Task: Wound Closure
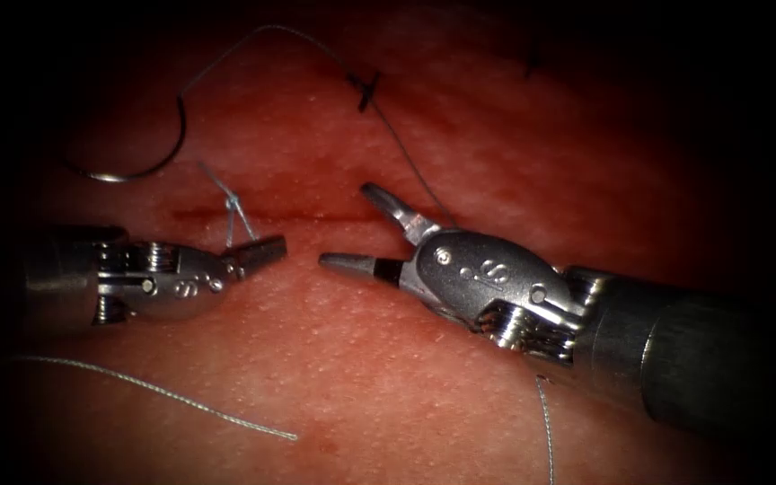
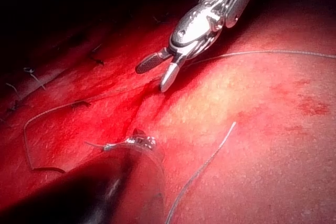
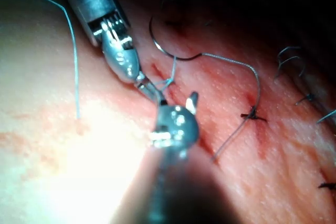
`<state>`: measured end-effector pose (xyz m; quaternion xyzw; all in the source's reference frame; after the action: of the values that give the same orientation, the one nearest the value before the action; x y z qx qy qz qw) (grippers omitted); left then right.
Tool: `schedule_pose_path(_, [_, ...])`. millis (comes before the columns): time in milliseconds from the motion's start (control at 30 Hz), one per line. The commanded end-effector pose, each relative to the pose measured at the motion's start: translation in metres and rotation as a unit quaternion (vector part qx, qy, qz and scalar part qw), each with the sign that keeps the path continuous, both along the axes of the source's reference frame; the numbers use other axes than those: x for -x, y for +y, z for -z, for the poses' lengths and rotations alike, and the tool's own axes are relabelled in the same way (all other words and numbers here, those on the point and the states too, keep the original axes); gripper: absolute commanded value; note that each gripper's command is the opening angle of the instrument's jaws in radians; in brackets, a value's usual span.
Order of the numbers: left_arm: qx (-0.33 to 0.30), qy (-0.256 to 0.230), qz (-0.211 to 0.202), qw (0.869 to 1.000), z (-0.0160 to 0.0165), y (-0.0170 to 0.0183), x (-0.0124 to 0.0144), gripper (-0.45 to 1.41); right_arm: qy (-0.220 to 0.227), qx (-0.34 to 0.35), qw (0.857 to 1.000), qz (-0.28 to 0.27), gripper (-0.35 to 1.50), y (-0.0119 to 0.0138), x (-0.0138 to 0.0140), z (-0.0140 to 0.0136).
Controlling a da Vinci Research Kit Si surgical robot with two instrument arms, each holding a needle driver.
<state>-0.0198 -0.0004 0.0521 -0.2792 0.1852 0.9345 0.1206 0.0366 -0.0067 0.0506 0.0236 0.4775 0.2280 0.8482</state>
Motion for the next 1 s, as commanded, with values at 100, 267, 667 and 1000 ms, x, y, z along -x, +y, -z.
schedule_pose_path(100, [-0.001,-0.001,0.001,1.0,0.0,0.0007,0.0005,-0.45,-0.003,0.013,1.0,0.004,1.11,0.0005,-0.0011,-0.0006])
schedule_pose_path(267, [-0.008,-0.019,0.003,1.0,0.0009,0.0018,-0.0003,-0.45,0.005,0.057,0.998,0.036,1.08,0.0011,-0.0015,-0.002])
schedule_pose_path(667, [-0.051,-0.079,0.018,0.995,0.0037,0.0032,-0.0048,-0.45,0.107,0.121,0.982,0.101,1.09,0.0017,-0.0027,-0.0086])
schedule_pose_path(1000, [-0.062,-0.102,0.013,0.993,0.0041,0.0033,-0.0055,-0.45,0.147,0.125,0.975,0.111,1.09,0.0026,-0.0079,-0.0089])
